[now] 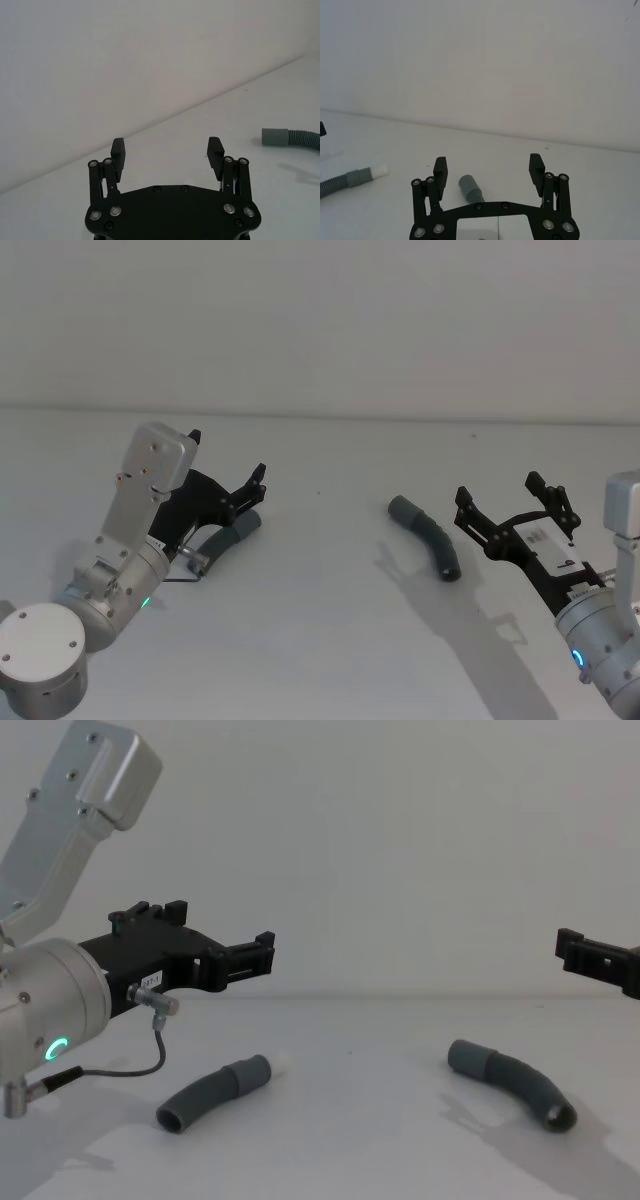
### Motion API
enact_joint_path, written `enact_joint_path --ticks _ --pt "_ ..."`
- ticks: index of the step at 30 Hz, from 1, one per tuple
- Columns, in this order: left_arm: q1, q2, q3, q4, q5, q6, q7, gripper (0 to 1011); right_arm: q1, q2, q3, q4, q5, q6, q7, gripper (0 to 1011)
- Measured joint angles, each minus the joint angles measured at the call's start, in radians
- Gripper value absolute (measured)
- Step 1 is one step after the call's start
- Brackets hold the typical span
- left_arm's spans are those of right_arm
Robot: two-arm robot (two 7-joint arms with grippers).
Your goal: Use both hands to pick up one end of the pipe from the table, align the ends, and insert them.
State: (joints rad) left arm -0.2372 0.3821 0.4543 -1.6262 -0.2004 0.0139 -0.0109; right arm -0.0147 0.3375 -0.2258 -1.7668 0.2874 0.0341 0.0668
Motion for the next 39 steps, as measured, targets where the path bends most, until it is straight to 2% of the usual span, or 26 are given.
enact_joint_path --ticks 39 --pt "0.000 0.000 0.000 0.000 0.000 0.000 0.000 1000 0.000 0.000 0.000 0.000 0.000 0.000 0.000 1001"
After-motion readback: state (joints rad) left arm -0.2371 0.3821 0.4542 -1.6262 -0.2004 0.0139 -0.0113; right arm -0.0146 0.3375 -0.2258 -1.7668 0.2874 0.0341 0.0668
